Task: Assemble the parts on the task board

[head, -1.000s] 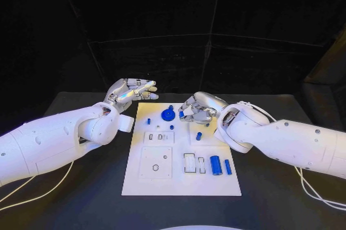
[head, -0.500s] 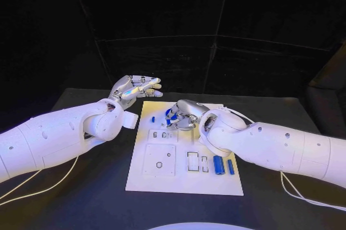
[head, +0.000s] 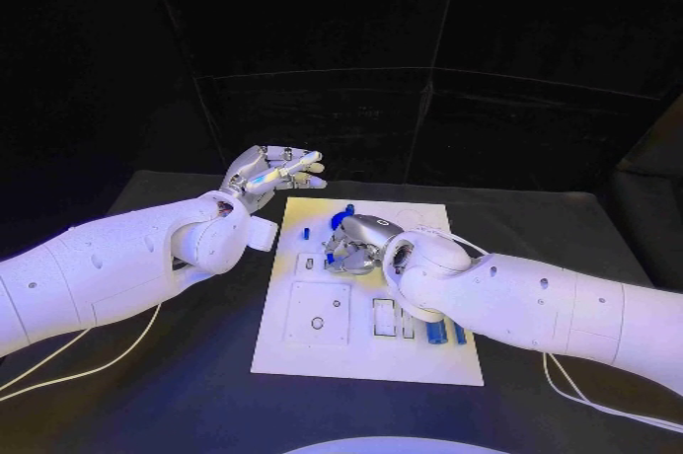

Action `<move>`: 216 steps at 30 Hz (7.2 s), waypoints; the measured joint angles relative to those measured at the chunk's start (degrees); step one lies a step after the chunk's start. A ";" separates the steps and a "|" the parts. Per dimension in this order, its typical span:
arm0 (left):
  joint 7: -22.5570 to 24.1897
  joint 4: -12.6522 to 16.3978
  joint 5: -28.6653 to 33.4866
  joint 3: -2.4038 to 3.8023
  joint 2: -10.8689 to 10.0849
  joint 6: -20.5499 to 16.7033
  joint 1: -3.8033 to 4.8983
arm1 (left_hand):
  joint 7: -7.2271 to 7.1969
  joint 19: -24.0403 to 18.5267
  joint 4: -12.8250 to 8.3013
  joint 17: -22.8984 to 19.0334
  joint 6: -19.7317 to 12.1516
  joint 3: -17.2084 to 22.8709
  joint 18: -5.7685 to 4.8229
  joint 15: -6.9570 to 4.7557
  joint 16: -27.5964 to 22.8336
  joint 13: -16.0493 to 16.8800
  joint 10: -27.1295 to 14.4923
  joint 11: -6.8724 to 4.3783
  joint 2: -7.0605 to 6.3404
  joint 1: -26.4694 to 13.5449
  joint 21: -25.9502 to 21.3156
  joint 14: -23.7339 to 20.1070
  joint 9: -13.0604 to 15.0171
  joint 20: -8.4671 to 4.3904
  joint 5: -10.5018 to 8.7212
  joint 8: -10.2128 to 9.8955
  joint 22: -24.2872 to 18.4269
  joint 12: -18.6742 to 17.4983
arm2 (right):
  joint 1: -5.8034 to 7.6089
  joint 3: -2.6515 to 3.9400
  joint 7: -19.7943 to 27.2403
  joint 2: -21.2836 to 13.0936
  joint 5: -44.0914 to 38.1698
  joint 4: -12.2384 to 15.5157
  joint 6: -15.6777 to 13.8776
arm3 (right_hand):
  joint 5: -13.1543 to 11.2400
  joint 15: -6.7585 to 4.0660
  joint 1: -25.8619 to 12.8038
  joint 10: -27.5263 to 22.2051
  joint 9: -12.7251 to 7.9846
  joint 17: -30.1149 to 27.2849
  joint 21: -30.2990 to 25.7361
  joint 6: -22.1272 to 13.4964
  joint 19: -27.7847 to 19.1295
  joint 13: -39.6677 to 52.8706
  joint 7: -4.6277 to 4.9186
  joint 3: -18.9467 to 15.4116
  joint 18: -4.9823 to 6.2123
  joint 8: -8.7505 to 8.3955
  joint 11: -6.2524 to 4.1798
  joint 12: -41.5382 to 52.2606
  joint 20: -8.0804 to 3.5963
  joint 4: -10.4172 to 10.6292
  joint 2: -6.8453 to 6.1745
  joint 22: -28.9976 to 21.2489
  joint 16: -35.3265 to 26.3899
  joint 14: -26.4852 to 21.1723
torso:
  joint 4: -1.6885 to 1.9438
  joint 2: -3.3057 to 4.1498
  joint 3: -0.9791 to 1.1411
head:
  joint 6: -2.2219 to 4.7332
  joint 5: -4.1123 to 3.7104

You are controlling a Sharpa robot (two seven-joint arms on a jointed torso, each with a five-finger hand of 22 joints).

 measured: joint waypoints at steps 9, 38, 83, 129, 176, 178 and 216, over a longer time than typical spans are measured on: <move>-0.02 -0.13 0.00 0.00 0.06 0.00 0.00 | 0.06 0.00 0.00 0.06 0.06 0.00 0.00 0.00 0.00 0.00 0.20 0.20 0.00 0.00 0.00 0.00 0.00 0.00 0.00 -0.23 0.00 0.00 | -0.15 0.00 -1.16 0.12 -0.76 -0.68 1.08 | -0.02 0.00 -0.30 0.00 0.04 0.00 0.00 -0.06 0.00 0.00 -0.06 0.29 0.00 0.09 0.00 0.00 0.00 0.29 -0.31 0.00 0.00 0.00 | -0.13 0.01 0.04 | -0.17 0.08; -0.09 -0.28 -0.01 -0.01 0.09 0.02 0.00 | 0.06 0.00 -0.16 0.11 0.05 -0.16 0.00 0.00 0.00 0.00 0.20 0.21 0.00 0.00 0.00 -0.01 0.00 0.00 0.00 -0.23 -0.01 -0.22 | 0.02 0.22 -2.10 0.54 -1.22 -1.86 2.75 | 0.17 0.00 -1.81 -0.53 0.09 0.03 -0.28 0.04 -0.20 0.00 0.08 0.98 0.00 -0.29 0.11 -0.67 -0.19 0.12 -1.17 -0.58 0.00 0.00 | -0.05 0.02 0.03 | -0.54 0.00; -0.87 -0.45 -0.02 -0.02 0.09 0.39 -0.01 | 0.06 0.00 -0.16 0.16 0.05 -0.16 0.00 0.00 0.00 0.01 0.20 0.21 0.00 0.00 -0.01 -0.01 0.00 0.00 0.00 -0.44 -0.06 -0.43 | -0.17 0.07 -3.66 1.16 -2.27 -2.47 3.36 | 0.04 0.84 -6.25 -2.19 0.07 0.01 -0.92 -6.32 -0.85 0.00 1.69 -4.95 0.00 -2.43 1.53 -2.10 0.46 2.59 -6.40 -1.67 0.00 -0.01 | -0.08 0.06 0.02 | -0.90 0.20; -51.70 -3.52 -48.81 -3.69 6.70 18.75 8.04 | -8.52 28.96 12.55 65.12 0.57 -16.77 -5.47 -9.86 80.34 56.39 11.44 -9.01 1.91 -11.64 63.01 15.55 19.59 -11.16 0.03 23.59 63.76 59.78 | 7.51 0.11 20.29 -25.34 32.16 9.18 -5.35 | 0.54 1.66 -0.95 -5.13 0.21 0.00 -3.73 -9.72 -2.88 -3.36 2.35 -14.97 0.00 -1.07 2.05 -4.66 1.63 5.09 -3.97 -6.63 -2.22 0.00 | -1.02 -2.99 1.36 | -1.60 2.13; -60.73 -12.03 -55.57 -7.13 18.25 27.96 8.14 | -8.44 28.97 11.77 65.10 -2.53 -19.53 -5.75 -9.84 80.34 58.65 11.24 -9.21 4.49 -10.59 65.77 15.55 23.63 -11.16 0.03 27.12 68.06 61.54 | 7.61 0.11 18.66 -23.15 33.86 6.93 -5.49 | 1.83 1.65 -0.35 -5.12 0.19 0.02 -5.73 -9.72 -3.89 -3.95 2.35 -16.39 0.00 -0.88 2.05 -4.95 1.45 5.25 -2.74 -9.65 -3.12 0.00 | -1.01 -2.89 1.30 | -2.70 1.62; -60.73 -12.18 -55.55 -7.16 18.43 28.14 8.13 | -8.32 28.97 11.74 65.09 -2.65 -19.50 -5.75 -9.84 80.34 58.64 11.24 -9.21 4.76 -10.32 65.77 15.55 23.67 -11.16 0.03 27.34 68.06 61.54 | 7.61 0.11 18.65 -23.09 33.86 6.89 -5.48 | 1.83 1.65 -0.35 -5.12 0.19 0.02 -5.73 -9.72 -3.89 -3.95 2.35 -16.39 0.00 -0.88 2.05 -4.95 1.45 5.25 -2.74 -9.66 -3.12 0.00 | -1.01 -2.89 1.32 | -2.75 1.61; -60.78 -13.67 -55.42 -7.67 19.91 31.26 7.72 | -8.26 29.17 10.33 65.09 -3.17 -18.08 -5.75 -9.83 80.34 58.68 10.83 -9.21 5.82 -8.12 65.76 15.54 24.53 -10.96 0.03 27.95 68.12 61.53 | 7.61 0.11 18.31 -22.21 33.80 6.28 -5.20 | 2.38 1.65 -0.12 -5.12 0.18 0.01 -5.72 -9.72 -4.11 -3.94 2.35 -16.54 0.00 -0.89 2.05 -4.94 1.23 5.09 -2.52 -9.87 -3.12 0.00 | -0.93 -2.89 1.29 | -3.55 1.36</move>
